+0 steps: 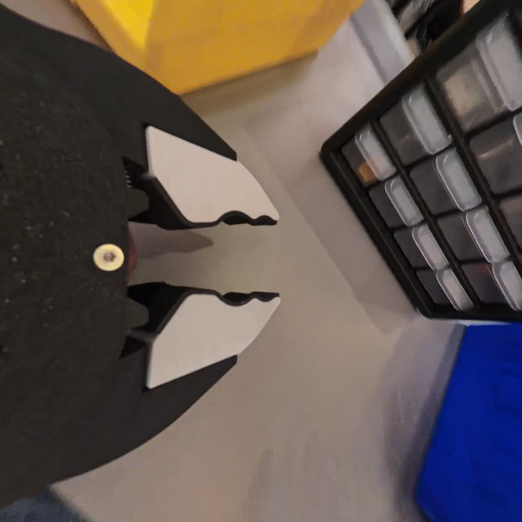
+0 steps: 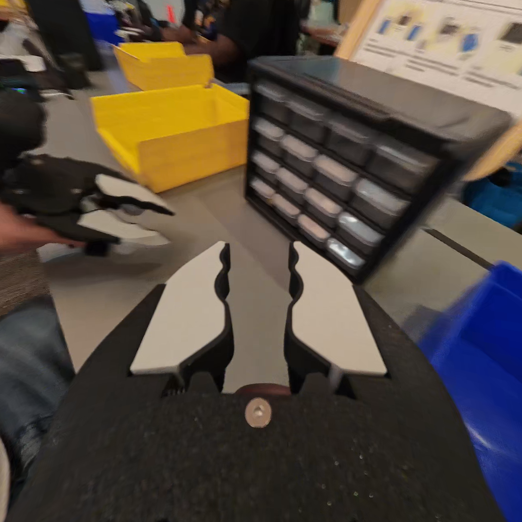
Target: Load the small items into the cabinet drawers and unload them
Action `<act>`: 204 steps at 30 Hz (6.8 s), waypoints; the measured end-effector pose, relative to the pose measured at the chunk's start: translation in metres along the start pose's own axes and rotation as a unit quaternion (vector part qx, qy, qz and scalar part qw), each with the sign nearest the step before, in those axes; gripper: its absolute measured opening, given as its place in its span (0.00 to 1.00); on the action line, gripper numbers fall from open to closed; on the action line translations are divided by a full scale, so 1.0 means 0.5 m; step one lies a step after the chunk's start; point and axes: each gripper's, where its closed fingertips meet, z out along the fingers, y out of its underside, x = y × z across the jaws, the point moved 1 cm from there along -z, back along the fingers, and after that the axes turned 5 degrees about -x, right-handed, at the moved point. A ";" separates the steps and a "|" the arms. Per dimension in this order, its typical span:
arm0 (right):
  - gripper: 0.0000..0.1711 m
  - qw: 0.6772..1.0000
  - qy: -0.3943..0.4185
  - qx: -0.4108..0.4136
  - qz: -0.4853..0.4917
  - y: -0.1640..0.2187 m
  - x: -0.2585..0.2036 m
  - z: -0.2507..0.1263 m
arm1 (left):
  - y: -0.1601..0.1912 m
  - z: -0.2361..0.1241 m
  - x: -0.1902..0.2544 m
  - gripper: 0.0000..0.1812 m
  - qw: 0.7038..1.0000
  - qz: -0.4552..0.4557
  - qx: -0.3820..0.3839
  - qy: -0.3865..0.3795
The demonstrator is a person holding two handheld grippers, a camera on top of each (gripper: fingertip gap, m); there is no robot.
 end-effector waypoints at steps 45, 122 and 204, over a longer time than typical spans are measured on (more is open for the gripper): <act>0.22 0.996 -0.021 0.036 0.079 0.137 -0.014 0.116 | -0.121 0.103 -0.138 0.32 0.991 0.003 0.006 -0.134; 0.16 0.728 -0.214 -0.567 -0.321 0.012 -0.077 0.439 | -0.100 0.108 -0.128 0.40 0.978 -0.151 0.082 -0.114; 0.14 0.989 -0.108 0.078 0.057 0.153 -0.108 -0.095 | -0.138 0.138 -0.188 0.19 0.965 -0.193 0.064 -0.167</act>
